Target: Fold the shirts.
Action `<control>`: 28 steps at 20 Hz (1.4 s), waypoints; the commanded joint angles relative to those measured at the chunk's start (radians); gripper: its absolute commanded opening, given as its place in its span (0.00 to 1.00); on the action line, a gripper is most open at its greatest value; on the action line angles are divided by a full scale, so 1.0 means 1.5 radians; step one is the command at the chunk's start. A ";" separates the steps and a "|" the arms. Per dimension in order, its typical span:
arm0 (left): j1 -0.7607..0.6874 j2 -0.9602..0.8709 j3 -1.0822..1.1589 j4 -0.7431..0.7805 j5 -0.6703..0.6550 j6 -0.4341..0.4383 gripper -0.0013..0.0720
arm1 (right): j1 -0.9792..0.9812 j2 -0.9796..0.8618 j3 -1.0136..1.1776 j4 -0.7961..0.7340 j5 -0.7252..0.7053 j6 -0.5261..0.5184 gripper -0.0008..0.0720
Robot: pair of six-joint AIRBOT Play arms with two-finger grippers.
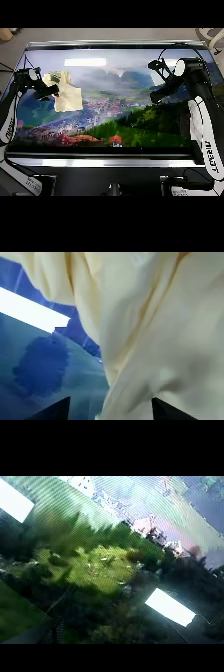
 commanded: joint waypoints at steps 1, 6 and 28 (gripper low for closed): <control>-0.016 -0.030 0.009 -0.013 -0.025 0.002 0.74 | 0.001 0.004 0.001 0.001 0.007 -0.003 0.92; -0.064 0.030 0.033 -0.018 -0.020 0.090 0.05 | 0.001 0.100 0.021 -0.069 -0.043 -0.030 0.92; -0.590 0.228 -0.025 0.191 -0.047 0.123 0.99 | 0.001 0.488 0.020 -0.149 -0.007 0.017 0.92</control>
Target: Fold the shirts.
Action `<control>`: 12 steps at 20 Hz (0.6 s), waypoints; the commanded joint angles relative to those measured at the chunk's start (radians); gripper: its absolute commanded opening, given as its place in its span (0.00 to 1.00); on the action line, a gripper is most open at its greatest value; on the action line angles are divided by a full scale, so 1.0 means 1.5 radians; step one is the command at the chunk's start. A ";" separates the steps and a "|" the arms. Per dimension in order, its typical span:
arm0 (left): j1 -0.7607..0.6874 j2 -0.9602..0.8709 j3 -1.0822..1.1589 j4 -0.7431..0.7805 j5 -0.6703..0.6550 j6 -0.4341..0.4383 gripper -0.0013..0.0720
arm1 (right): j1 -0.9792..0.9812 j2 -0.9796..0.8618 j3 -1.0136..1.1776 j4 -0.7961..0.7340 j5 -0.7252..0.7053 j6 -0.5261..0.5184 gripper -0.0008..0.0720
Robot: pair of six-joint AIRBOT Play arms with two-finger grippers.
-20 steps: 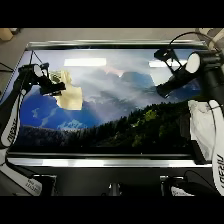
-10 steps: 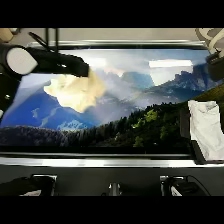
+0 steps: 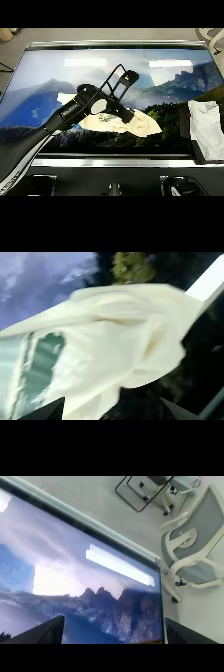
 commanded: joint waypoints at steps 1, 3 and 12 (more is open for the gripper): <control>0.083 0.024 0.001 0.220 -0.135 0.010 0.99 | 0.001 -0.049 -0.005 0.046 0.148 -0.028 0.92; 0.209 0.033 0.001 0.187 -0.180 0.009 0.99 | 0.001 -0.100 -0.037 0.093 0.185 -0.049 0.92; 0.480 0.031 -0.333 -0.192 -0.088 0.015 0.99 | 0.001 -0.289 -0.269 0.148 0.197 -0.116 0.92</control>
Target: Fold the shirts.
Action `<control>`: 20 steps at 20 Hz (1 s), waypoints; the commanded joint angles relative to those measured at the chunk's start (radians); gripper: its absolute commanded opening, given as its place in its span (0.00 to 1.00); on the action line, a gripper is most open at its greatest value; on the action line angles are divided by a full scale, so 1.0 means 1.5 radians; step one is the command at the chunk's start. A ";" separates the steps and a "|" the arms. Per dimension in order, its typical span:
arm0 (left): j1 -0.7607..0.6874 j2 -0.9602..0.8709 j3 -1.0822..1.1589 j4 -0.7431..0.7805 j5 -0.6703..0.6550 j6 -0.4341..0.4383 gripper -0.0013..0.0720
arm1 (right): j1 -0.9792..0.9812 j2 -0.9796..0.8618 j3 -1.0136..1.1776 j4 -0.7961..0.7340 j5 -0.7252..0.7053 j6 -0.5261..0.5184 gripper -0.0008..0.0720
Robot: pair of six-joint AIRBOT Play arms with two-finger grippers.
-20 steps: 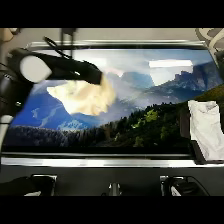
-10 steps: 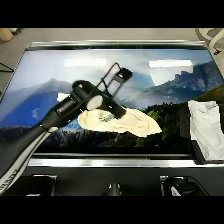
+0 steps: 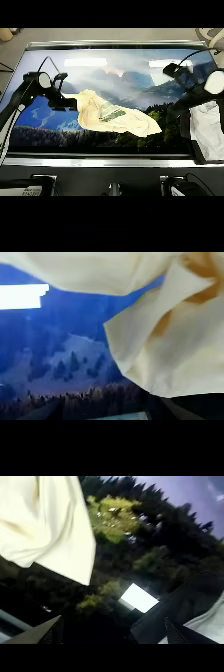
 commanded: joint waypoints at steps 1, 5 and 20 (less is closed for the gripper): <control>0.032 0.001 -0.143 -0.115 0.087 0.004 0.99 | 0.001 -0.051 -0.094 0.013 -0.006 -0.025 0.92; -0.029 0.000 -0.203 -0.163 0.231 0.004 0.99 | 0.001 -0.053 -0.166 0.076 -0.065 -0.041 0.96; -0.067 -0.010 -0.204 -0.163 0.222 0.040 0.05 | 0.001 -0.228 -0.220 0.281 -0.242 -0.054 0.95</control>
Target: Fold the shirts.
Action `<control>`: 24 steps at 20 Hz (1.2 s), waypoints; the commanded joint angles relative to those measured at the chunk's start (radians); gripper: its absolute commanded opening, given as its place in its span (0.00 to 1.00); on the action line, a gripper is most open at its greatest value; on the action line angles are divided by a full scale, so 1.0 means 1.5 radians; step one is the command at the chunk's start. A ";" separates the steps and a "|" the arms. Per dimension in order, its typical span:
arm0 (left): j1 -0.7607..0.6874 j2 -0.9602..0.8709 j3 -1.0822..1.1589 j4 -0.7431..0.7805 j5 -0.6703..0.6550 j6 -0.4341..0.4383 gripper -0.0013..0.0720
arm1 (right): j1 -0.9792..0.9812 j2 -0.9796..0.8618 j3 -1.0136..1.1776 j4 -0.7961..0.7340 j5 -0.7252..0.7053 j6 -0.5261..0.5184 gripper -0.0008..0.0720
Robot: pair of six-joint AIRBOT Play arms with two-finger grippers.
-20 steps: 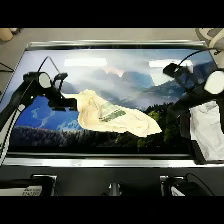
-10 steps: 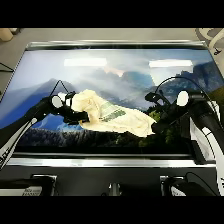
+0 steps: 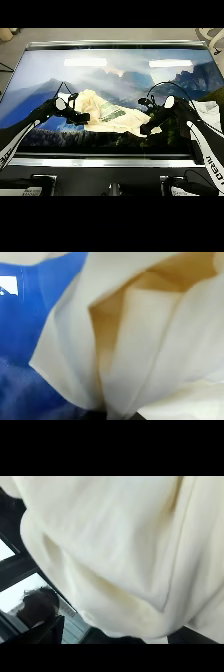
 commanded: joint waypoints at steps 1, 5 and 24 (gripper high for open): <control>-0.002 0.008 0.000 -0.001 -0.026 0.021 0.05 | 0.001 -0.028 -0.001 0.024 -0.055 0.038 0.83; 0.000 0.073 0.027 0.009 0.004 0.026 0.05 | 0.000 -0.011 0.008 0.046 -0.046 0.007 0.04; -0.078 0.397 0.584 0.080 0.435 0.111 0.05 | 0.000 0.525 0.363 0.115 -0.050 0.095 0.04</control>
